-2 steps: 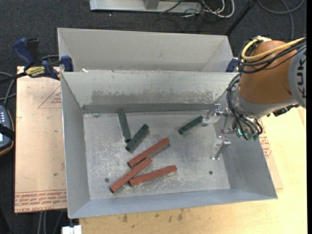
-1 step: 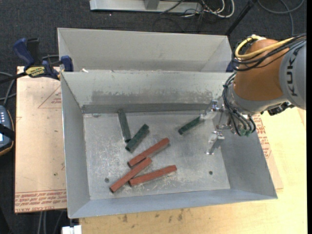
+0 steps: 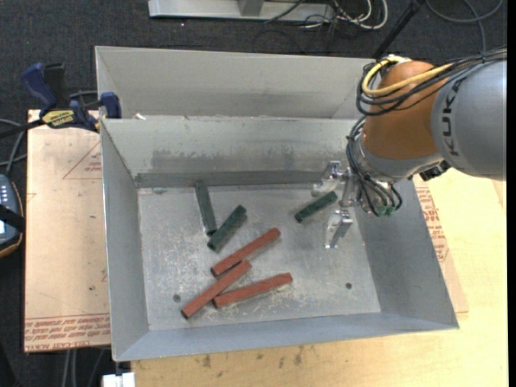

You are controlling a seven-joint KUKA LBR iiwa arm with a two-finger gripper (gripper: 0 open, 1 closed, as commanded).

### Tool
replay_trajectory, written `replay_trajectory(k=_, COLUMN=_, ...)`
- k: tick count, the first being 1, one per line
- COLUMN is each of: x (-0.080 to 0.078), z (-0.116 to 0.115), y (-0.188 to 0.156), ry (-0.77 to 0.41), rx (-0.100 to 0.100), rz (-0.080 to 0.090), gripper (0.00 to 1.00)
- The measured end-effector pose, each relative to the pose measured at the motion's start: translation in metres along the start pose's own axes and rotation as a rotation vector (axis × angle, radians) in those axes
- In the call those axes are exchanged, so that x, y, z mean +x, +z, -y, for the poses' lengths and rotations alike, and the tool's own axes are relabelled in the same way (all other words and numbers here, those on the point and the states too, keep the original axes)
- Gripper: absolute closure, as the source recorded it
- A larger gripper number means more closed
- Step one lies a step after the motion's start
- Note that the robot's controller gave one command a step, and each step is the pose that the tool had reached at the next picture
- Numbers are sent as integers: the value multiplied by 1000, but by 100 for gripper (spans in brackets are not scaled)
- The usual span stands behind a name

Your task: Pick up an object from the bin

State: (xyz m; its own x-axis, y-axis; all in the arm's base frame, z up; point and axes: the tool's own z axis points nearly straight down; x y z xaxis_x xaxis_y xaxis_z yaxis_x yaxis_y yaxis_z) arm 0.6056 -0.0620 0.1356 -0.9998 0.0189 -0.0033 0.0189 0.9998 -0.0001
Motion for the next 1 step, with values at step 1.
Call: replay_trajectory(k=1, x=-40, z=-2, y=58, ry=-141, rx=0, rz=21, gripper=100)
